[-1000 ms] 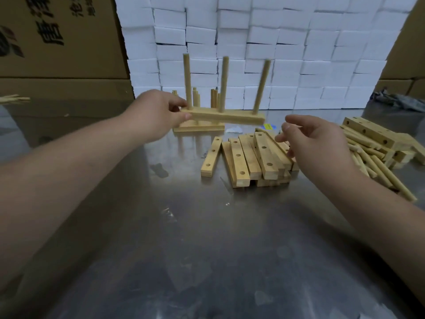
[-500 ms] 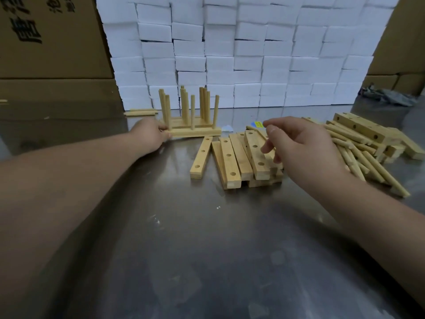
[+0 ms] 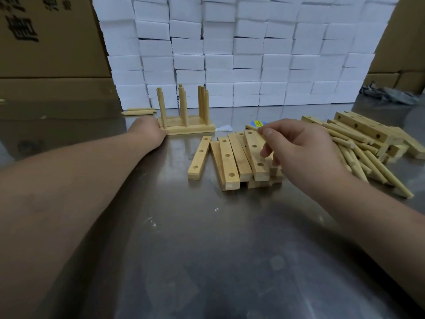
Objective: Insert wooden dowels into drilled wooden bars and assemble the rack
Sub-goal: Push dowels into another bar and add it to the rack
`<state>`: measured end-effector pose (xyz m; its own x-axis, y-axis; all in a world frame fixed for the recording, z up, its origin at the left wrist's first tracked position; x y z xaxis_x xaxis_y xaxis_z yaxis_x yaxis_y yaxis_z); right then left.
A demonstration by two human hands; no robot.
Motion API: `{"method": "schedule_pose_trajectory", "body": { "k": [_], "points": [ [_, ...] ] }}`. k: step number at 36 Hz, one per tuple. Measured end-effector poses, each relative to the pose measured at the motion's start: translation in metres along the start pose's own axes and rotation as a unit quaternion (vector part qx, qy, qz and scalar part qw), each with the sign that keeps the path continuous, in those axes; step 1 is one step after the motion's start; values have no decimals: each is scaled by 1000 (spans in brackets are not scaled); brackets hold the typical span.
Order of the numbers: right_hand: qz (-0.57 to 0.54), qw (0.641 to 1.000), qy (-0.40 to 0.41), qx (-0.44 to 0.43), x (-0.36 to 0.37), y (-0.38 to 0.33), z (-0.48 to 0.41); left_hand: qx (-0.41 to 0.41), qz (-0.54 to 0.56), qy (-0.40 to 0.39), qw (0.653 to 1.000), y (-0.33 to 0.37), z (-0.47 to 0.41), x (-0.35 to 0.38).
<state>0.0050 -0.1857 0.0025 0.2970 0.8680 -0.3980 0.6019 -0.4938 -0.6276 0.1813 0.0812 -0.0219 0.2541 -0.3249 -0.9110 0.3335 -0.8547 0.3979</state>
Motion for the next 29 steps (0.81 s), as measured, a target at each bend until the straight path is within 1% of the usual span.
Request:
{"method": "schedule_pose_trajectory", "body": {
  "k": [4,7,12,15,18,20,22,24,26,29],
  "points": [
    [9,1000,1,3,0,2,-1,-29,-22,9,999,0,6,-2],
    [26,999,16,10,-2,5,-2,-30,-14,13,999,3,16,-2],
    [72,996,39,29,-10,9,-7,2,67,24,997,11,46,-7],
    [146,987,30,52,-17,11,-11,37,95,13,995,14,73,-12],
    [253,963,-17,88,-25,17,-17,64,115,-26,991,16,102,-14],
    [332,934,-57,121,-31,22,-20,71,118,-51,989,15,120,-14],
    [384,904,-99,162,-35,25,-22,72,124,-64,988,15,134,-13],
    [420,875,-139,196,-38,29,-23,69,126,-81,986,14,144,-12],
    [439,855,-166,221,-39,34,-23,60,119,-93,987,12,153,-10],
    [436,847,-189,240,-40,41,-21,52,107,-95,988,8,161,-5]
  ]
}}
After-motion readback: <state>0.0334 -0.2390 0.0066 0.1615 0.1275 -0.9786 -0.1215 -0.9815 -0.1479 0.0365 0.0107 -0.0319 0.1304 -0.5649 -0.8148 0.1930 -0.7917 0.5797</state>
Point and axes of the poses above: each hand's wrist, its own z-axis away from the middle knuckle, its own x-axis out of the palm, y = z × x, the point moved 2 cm from there along -z, towards the middle knuckle, and after that the axes turned 13 degrees about -x, right-handed, at the moved point
